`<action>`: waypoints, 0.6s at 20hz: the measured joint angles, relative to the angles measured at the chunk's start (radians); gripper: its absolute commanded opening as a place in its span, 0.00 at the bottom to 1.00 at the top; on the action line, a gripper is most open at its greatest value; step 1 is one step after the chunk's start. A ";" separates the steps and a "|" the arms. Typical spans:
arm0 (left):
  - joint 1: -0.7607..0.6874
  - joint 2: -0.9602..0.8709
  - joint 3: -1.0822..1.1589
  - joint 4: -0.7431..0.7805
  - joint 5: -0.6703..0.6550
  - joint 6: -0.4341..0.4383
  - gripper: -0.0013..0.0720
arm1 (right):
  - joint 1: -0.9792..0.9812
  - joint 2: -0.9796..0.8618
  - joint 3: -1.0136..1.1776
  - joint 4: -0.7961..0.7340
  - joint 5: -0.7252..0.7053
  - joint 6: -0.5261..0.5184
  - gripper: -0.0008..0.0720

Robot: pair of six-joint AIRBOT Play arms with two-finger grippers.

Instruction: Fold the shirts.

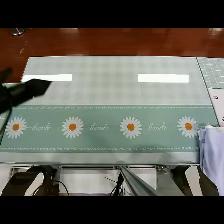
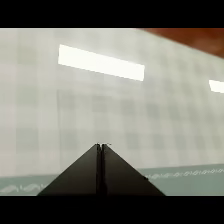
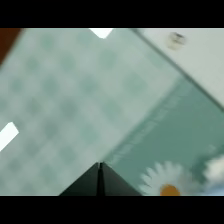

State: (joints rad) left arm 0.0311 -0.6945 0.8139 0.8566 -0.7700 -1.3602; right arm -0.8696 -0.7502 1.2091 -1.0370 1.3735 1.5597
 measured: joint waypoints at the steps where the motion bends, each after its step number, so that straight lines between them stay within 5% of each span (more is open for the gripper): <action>1: -0.018 -0.061 0.093 0.000 -0.017 0.009 0.05 | 0.123 -0.046 0.027 0.040 -0.063 -0.014 0.04; 6: -0.222 -0.372 0.400 0.106 -0.158 0.054 0.05 | 0.748 -0.347 0.085 -0.117 -0.188 -0.015 0.05; 12: -0.330 -0.606 0.458 0.496 -0.344 -0.157 0.05 | 1.015 -0.631 0.098 -0.492 -0.143 0.154 0.05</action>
State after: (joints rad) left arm -0.2985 -1.3006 1.2716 1.3525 -1.1137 -1.5169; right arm 0.1459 -1.3815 1.3067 -1.5291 1.2308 1.7138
